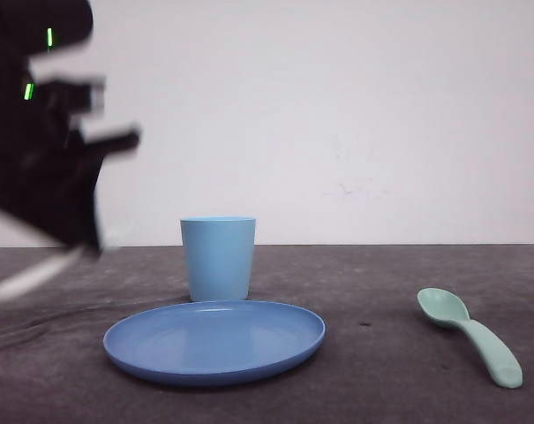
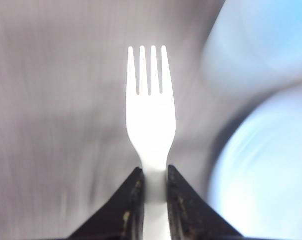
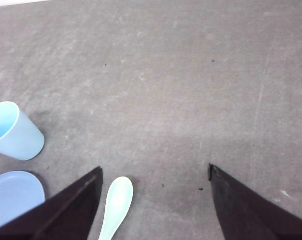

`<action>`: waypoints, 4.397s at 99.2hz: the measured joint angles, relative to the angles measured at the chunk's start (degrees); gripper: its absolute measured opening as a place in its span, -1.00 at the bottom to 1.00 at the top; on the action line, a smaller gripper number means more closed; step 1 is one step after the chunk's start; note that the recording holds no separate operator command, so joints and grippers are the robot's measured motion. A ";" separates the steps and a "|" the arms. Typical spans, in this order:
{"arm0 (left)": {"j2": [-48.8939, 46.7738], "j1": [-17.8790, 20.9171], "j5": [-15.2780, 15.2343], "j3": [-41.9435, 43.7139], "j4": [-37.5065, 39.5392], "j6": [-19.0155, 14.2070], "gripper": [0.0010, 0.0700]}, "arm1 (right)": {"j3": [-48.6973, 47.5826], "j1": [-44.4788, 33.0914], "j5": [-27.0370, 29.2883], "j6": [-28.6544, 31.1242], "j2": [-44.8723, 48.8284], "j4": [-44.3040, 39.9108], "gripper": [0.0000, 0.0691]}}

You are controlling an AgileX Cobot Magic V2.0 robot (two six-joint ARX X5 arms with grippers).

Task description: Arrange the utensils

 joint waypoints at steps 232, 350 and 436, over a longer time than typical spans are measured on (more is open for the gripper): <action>-41.27 -7.80 0.57 0.42 -3.50 -3.02 -0.22 | 0.11 29.64 13.62 19.89 32.44 -2.78 0.16; -50.21 -7.82 1.92 0.42 -14.88 -5.81 -0.22 | 10.29 34.18 21.55 24.35 39.74 0.55 -0.81; -50.21 -7.82 1.99 0.42 -14.91 -5.79 -0.22 | 19.69 44.37 25.59 7.06 56.08 45.16 -0.81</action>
